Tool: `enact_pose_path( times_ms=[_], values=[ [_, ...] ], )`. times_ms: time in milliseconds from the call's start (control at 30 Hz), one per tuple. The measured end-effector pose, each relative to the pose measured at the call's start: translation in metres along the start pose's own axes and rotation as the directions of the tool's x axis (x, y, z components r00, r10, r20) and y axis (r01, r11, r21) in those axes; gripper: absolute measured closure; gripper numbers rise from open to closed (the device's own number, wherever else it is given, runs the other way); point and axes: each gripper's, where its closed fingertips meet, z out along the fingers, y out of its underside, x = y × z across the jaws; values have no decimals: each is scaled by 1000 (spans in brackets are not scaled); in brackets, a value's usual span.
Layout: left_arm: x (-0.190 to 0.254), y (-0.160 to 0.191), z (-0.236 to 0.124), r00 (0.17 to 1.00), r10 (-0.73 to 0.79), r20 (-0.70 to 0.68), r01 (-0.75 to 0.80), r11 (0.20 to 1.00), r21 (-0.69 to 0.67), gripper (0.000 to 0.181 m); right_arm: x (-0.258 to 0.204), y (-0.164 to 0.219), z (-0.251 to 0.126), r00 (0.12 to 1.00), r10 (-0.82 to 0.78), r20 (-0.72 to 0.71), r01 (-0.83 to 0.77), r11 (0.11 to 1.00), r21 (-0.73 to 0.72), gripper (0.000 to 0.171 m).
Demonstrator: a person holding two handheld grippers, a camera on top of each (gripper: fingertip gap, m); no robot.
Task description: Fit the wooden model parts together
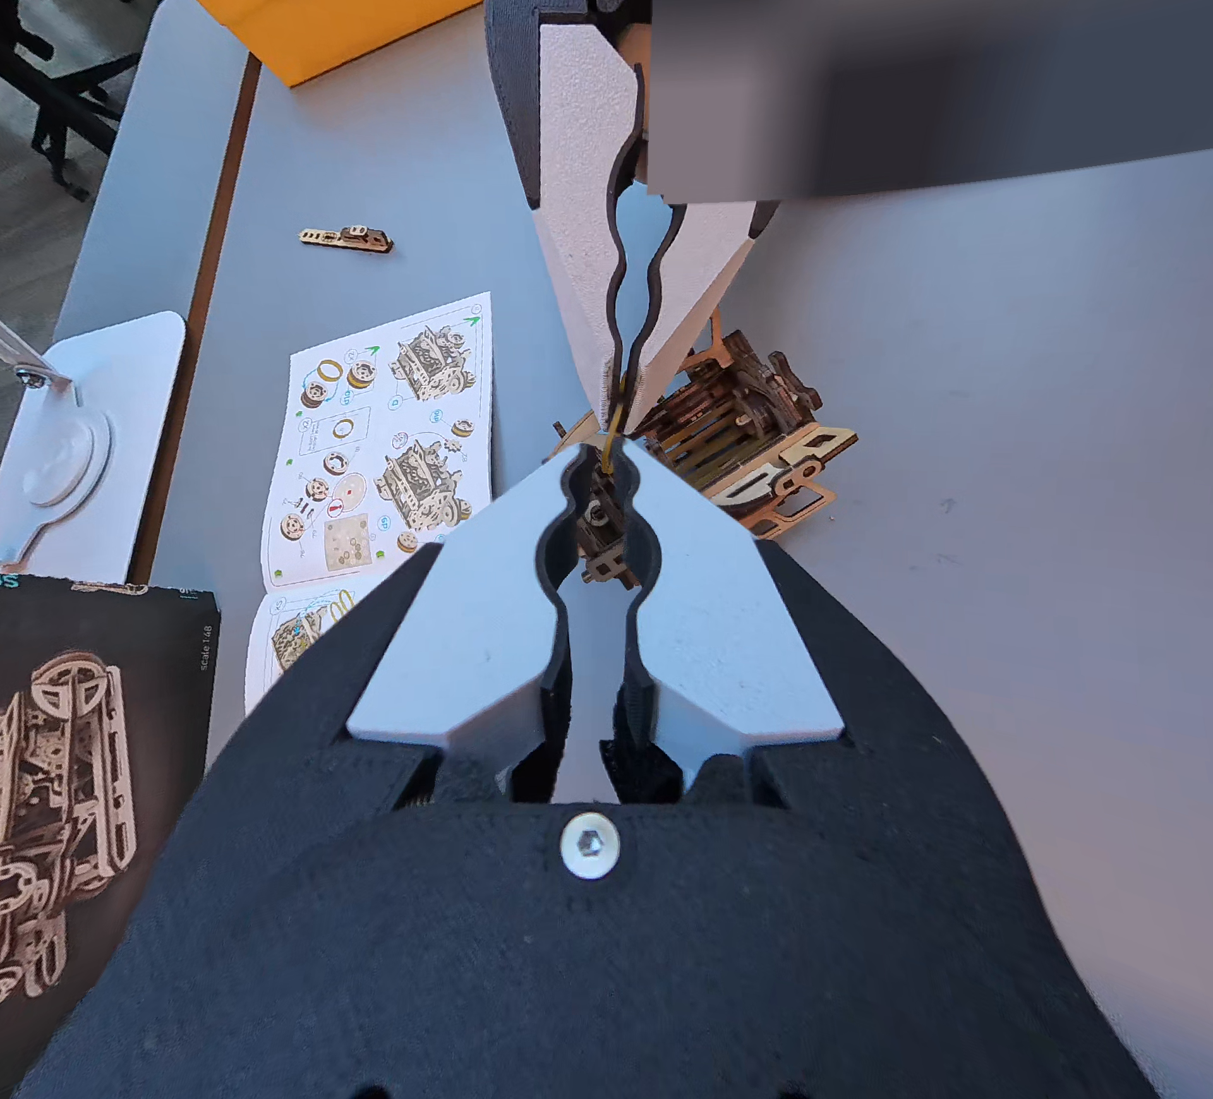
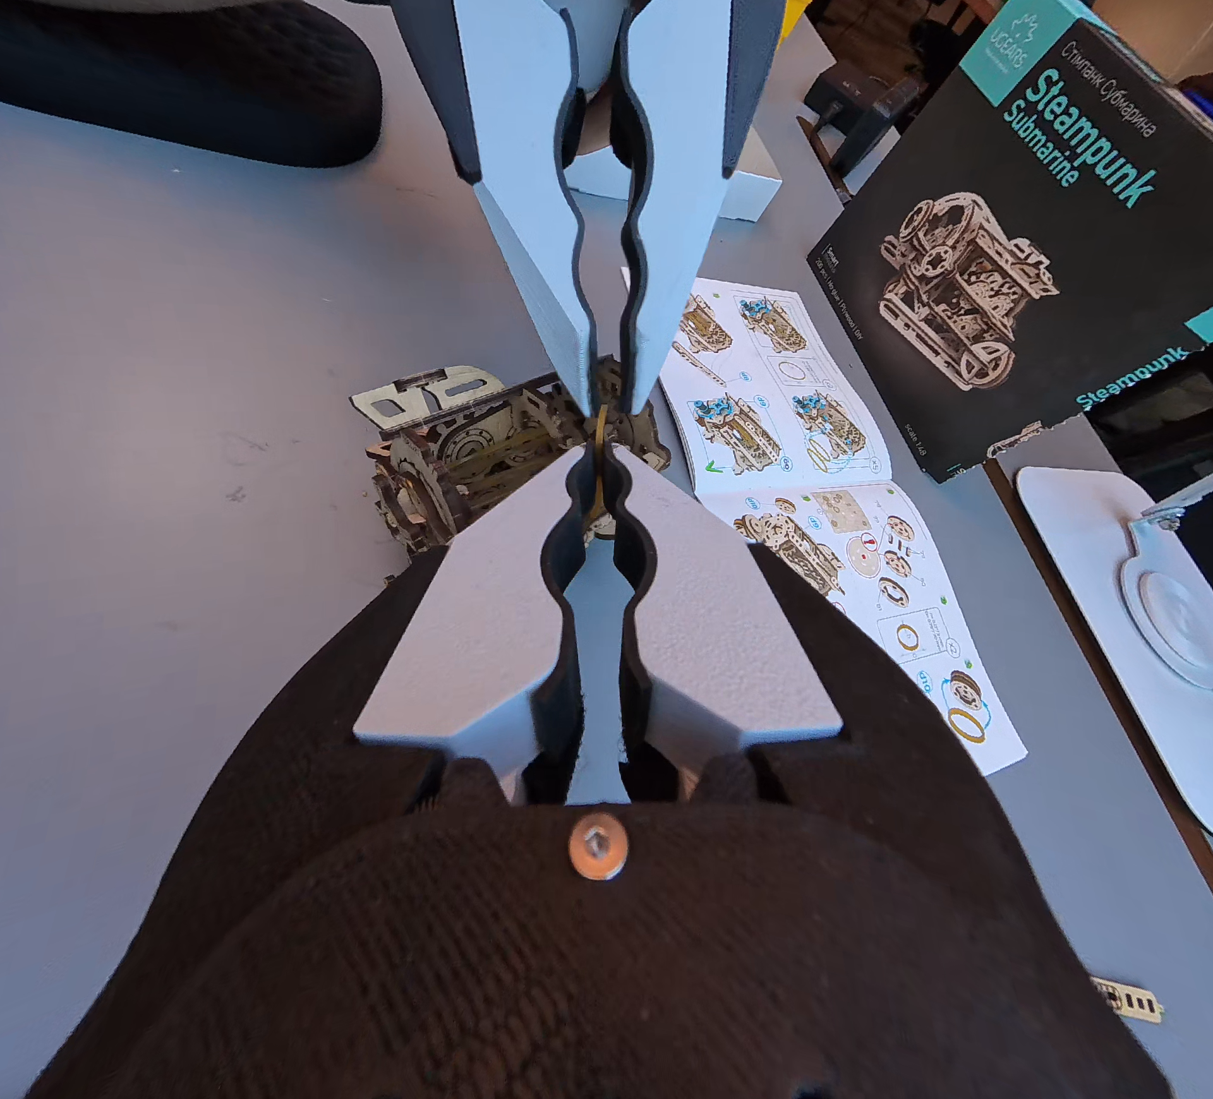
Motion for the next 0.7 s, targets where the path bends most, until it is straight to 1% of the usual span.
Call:
enact_pose_path(
  times_ms=[67, 167, 233, 267, 333, 500, 533, 600, 633, 700],
  values=[
    [0, 2, 2, 1000, 2, -4, -2, 1000, -3, 181, 0, 0, 1, 1000, 4, 2, -4, 1000, 2, 171],
    [2, 4, 4, 1000, 11, -9, -11, 1000, -5, 181, 1, 1, 1, 1000, 9, -2, -9, 1000, -1, 171],
    [0, 5, 4, 1000, 24, 17, -24, 1000, -10, 171, 1, 0, 1, 1000, 11, -2, -11, 1000, 9, 171],
    [-1, 5, 3, 999, 28, 23, -27, 1000, -13, 171, 2, -1, 0, 1000, 10, -6, -10, 1000, 12, 171],
    [1, 5, 4, 999, 32, 18, -32, 999, -11, 181, 3, -1, 0, 1000, 10, -9, -10, 1000, 14, 171],
    [0, 0, 2, 999, 41, 32, -41, 999, 8, 181, 4, 1, 0, 1000, 14, -19, -13, 1000, 13, 171],
    [0, -2, 1, 998, 44, 40, -45, 999, 15, 181, 6, -1, -1, 999, 23, -29, -22, 999, 27, 169],
    [-1, -3, 0, 997, 46, 58, -48, 999, 24, 181, 14, -6, -8, 996, 53, -73, -50, 998, 47, 151],
    [-1, -3, -1, 997, 46, 65, -48, 999, 25, 181, 20, -7, -18, 992, 71, -100, -67, 997, 42, 146],
    [-3, -2, -3, 995, 47, 89, -50, 998, 28, 181, 26, -6, -51, 983, 107, -148, -103, 994, 30, 144]
  ],
)
